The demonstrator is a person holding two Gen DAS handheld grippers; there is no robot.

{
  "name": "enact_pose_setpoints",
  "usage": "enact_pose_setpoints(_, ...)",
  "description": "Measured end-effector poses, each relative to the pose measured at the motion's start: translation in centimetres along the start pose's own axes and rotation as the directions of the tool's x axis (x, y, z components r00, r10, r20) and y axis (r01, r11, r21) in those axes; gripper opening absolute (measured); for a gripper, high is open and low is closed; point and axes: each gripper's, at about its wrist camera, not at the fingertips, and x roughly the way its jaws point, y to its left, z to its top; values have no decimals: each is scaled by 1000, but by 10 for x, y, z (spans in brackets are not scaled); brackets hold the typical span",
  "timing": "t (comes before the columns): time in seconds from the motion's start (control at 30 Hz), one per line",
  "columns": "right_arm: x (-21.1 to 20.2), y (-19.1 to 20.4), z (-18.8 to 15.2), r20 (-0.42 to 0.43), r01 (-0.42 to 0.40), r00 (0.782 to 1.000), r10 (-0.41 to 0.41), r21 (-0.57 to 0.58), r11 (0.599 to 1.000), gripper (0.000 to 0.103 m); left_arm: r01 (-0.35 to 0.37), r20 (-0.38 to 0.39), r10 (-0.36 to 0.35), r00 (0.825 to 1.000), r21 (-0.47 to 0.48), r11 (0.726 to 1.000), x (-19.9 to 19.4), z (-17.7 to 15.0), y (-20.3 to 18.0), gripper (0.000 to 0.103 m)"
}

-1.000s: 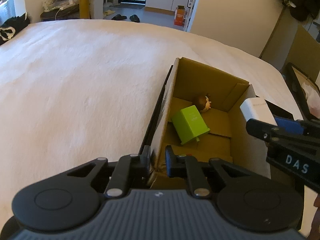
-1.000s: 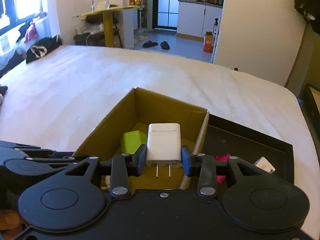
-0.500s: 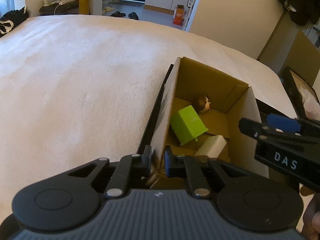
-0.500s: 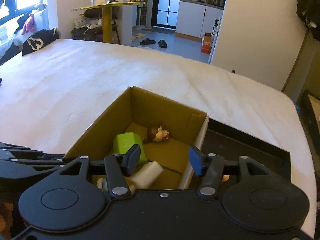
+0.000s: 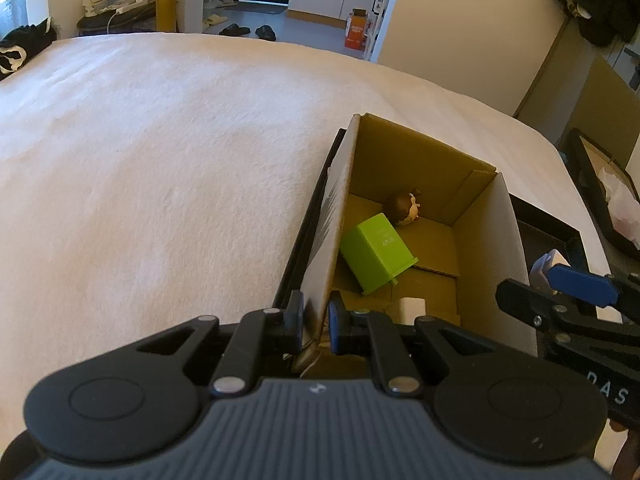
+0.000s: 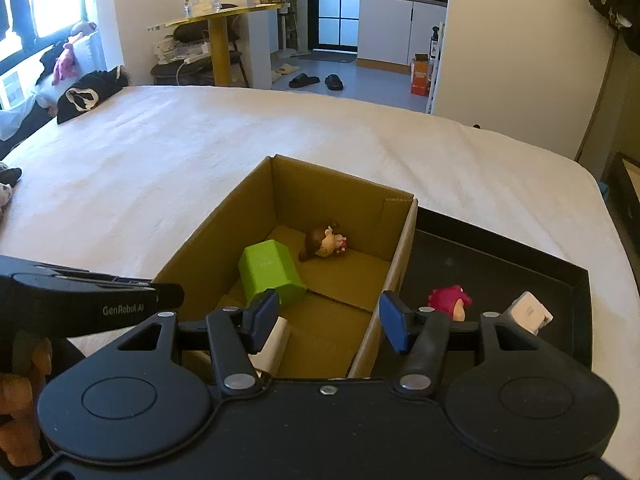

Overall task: Organize rigid objects
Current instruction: 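Move the right tool back to the white folded charger block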

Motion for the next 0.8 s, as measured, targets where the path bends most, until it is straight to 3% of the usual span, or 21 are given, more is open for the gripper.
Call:
enact_pose_setpoints(0.6,-9,-64,-21,33,56,998,-62,149,987,58,-90,-8,91,996,52,995,-3,4,-17,15)
enact_pose_setpoints(0.7,-10,-76,-25,32,62,997,-68,172,983,58,-95,-29,97,995,52,994,-1,5,-18,25)
enact_pose_setpoints(0.8,-9,-84,-29,37,70,996,-78,180,981,58,-129,-24,130,991,55,990,-1,4,-21,41)
